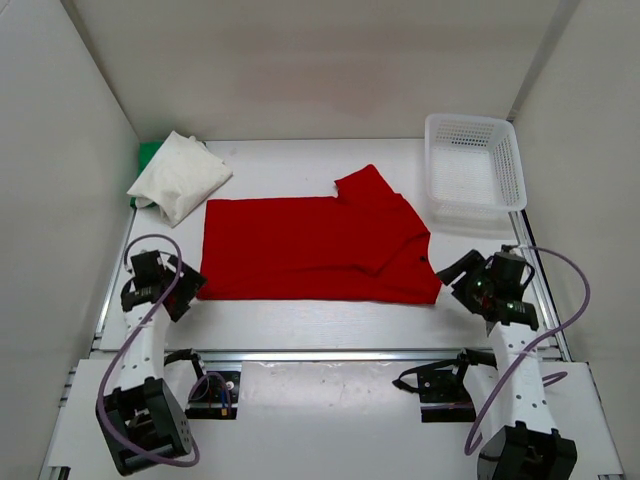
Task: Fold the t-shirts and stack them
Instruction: Fold the flattened tshirt in 1/3 of the way
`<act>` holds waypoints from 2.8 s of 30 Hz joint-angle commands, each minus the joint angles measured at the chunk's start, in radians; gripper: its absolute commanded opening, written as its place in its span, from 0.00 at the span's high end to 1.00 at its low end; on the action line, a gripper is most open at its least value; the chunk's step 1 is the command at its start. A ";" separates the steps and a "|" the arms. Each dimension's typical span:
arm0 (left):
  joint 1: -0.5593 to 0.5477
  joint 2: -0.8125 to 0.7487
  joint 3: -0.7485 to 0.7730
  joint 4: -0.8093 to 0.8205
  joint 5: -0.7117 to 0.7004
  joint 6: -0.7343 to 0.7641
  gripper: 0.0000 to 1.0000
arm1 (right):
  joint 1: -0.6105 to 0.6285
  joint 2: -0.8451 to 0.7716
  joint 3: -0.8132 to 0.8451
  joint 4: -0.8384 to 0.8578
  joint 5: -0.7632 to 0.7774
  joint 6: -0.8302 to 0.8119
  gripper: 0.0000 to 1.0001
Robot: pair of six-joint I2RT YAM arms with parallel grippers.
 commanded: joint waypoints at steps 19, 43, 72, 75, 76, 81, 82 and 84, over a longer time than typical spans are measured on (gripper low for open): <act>-0.768 0.242 0.003 0.682 -0.020 -0.057 0.77 | 0.548 0.605 0.177 0.492 0.119 -0.055 1.00; -0.692 0.294 -0.122 0.819 0.020 -0.063 0.75 | 0.592 0.850 0.273 0.588 0.037 -0.050 1.00; -0.810 0.416 -0.069 0.763 -0.056 -0.039 0.76 | 0.640 0.700 0.136 0.603 0.044 -0.058 1.00; -0.802 0.400 -0.123 0.753 -0.042 -0.039 0.76 | 0.641 0.709 0.102 0.575 0.059 -0.066 1.00; -0.813 0.394 -0.144 0.747 -0.039 -0.037 0.76 | 0.635 0.712 0.090 0.586 0.054 -0.060 1.00; -0.863 0.293 -0.266 0.717 -0.042 -0.091 0.76 | 0.692 0.642 -0.016 0.546 0.078 -0.011 1.00; -0.871 0.256 -0.277 0.706 -0.057 -0.094 0.76 | 0.706 0.633 -0.036 0.537 0.083 -0.001 1.00; -0.870 0.195 -0.322 0.665 -0.053 -0.116 0.76 | 0.712 0.573 -0.061 0.485 0.085 0.032 1.00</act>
